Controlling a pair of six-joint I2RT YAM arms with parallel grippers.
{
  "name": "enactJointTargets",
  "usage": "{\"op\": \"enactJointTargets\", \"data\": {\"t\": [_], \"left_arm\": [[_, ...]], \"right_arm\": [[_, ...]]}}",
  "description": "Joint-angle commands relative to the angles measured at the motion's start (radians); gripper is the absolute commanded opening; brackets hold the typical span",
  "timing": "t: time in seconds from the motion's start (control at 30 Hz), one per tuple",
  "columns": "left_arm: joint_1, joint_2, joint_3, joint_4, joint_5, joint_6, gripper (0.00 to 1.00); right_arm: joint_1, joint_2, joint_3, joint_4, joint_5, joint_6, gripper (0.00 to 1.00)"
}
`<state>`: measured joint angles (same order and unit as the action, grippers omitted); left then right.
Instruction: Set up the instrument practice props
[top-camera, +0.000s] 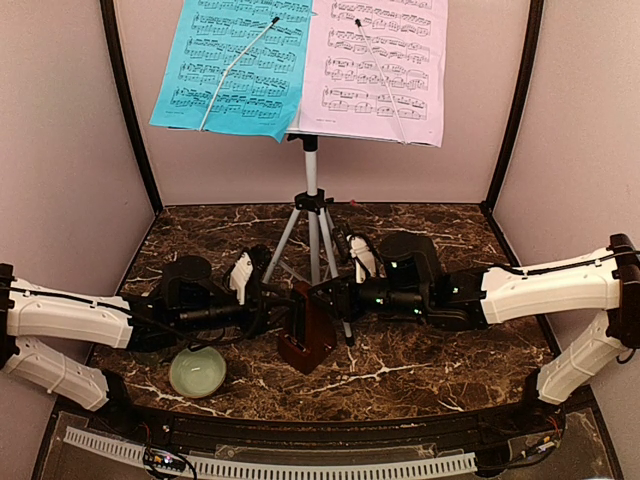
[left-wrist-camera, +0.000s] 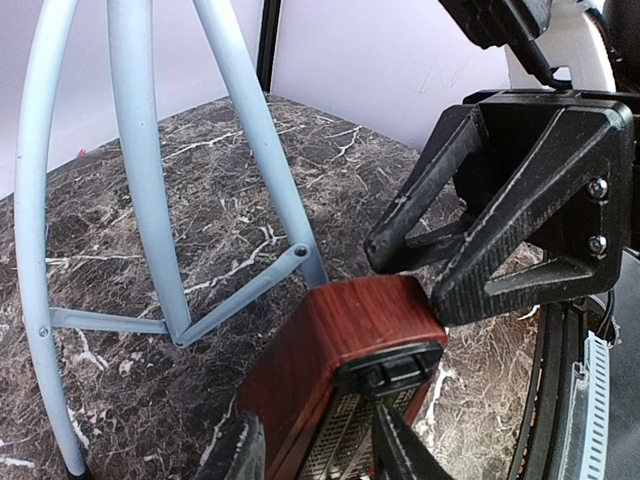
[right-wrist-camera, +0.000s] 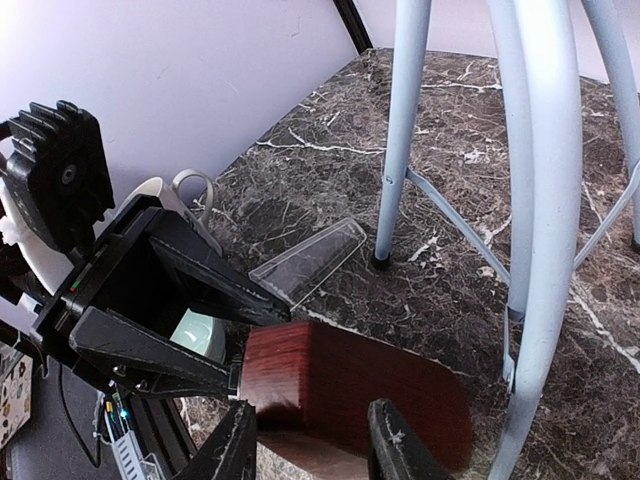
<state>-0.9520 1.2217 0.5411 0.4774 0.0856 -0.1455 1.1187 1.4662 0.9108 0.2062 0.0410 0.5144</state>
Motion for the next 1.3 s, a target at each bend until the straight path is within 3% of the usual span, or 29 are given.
{"op": "enactJointTargets", "data": {"t": [0.0, 0.8, 1.27], "left_arm": [[-0.004, 0.009, 0.029, 0.007, -0.015, 0.013, 0.39], [-0.004, 0.051, 0.066, -0.019, 0.017, 0.028, 0.42], [-0.002, -0.135, -0.049, -0.057, -0.097, -0.01, 0.55]], "right_arm": [[0.007, 0.016, 0.024, 0.039, -0.007, 0.001, 0.38], [0.013, 0.022, 0.028, 0.026, -0.006, -0.008, 0.31], [0.013, 0.006, 0.033, 0.019, 0.013, -0.017, 0.32]]}}
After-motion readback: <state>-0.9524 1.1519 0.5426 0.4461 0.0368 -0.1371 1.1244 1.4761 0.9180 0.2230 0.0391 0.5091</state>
